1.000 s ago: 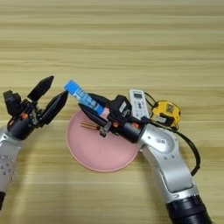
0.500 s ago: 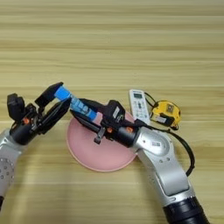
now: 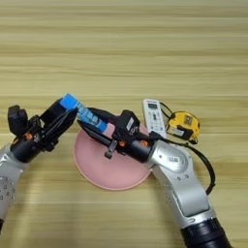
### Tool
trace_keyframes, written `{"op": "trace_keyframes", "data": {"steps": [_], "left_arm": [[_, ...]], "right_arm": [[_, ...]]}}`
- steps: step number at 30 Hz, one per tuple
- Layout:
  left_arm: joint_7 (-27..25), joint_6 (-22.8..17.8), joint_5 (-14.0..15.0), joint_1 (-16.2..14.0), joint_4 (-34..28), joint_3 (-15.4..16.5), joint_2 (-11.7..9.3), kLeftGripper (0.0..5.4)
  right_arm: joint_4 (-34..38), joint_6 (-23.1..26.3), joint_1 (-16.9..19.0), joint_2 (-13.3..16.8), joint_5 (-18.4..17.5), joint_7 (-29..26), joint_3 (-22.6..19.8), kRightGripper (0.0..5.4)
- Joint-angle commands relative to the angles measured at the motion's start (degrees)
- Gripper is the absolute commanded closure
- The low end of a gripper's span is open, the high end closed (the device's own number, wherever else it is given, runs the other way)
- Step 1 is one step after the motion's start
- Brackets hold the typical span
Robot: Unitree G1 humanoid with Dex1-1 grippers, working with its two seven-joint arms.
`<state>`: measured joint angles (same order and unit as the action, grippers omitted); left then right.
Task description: Move the objects on the table
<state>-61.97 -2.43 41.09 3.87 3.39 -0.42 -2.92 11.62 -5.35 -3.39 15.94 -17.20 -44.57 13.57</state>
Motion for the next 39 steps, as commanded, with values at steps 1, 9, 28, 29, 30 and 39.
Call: {"op": "trace_keyframes", "data": {"steps": [1,9,28,29,30,39], "left_arm": [[-0.19,-0.57,0.06,-0.17,-0.82,-0.23,0.13,2.93],[-0.06,-0.12,-0.30,0.16,-0.29,-0.16,0.35,3.72],[-0.54,0.64,-0.64,0.81,0.92,0.51,0.51,4.03],[-0.58,0.71,-0.70,0.77,0.95,0.54,0.50,4.03],[-0.62,0.78,-0.75,0.72,0.98,0.56,0.49,4.05],[-0.64,0.93,-0.91,0.63,0.88,0.59,0.33,4.05]], "right_arm": [[1.10,-0.31,0.04,0.38,-0.75,-0.57,-0.33,4.00],[0.38,-0.60,-0.33,0.56,-0.60,-0.74,-0.65,4.00],[-0.80,-1.07,-0.58,0.56,0.18,-1.54,-0.36,3.31],[-0.78,-1.07,-0.53,0.57,0.22,-1.58,-0.27,3.28],[-0.76,-1.09,-0.51,0.54,0.23,-1.55,-0.25,3.06],[-0.46,-0.96,-0.36,0.37,-0.20,-1.43,-0.27,2.06]]}}
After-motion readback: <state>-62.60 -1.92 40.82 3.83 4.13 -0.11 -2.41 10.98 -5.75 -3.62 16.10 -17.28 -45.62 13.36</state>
